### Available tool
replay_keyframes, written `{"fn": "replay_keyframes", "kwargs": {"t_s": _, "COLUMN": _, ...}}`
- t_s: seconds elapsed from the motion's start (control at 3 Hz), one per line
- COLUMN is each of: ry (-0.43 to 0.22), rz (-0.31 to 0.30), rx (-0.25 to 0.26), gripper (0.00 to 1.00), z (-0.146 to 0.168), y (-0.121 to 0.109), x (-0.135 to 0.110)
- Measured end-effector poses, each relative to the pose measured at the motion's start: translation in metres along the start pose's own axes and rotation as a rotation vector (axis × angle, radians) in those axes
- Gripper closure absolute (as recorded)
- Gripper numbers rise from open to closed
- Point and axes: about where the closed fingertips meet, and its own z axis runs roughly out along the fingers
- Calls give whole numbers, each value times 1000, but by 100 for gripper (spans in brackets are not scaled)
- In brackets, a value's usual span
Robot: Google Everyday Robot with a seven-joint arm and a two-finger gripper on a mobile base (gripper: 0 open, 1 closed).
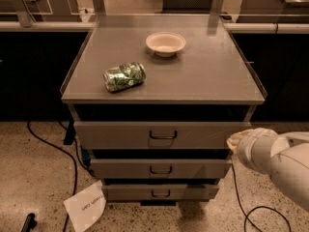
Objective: Open top drawer
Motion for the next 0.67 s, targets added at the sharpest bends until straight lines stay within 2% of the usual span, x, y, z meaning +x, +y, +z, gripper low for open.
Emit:
{"fn": "replay_keyframes", "kwargs": {"t_s": 0.33, "ry": -39, "rz": -2, "rx": 31, "gripper": 100, "z": 1, "y": -6, "x": -11}}
{"fn": "replay_keyframes", "kwargs": {"t_s": 0.67, "ry": -36, "rz": 19, "rx": 30, "gripper": 100, "z": 2, "y": -6, "x": -9}}
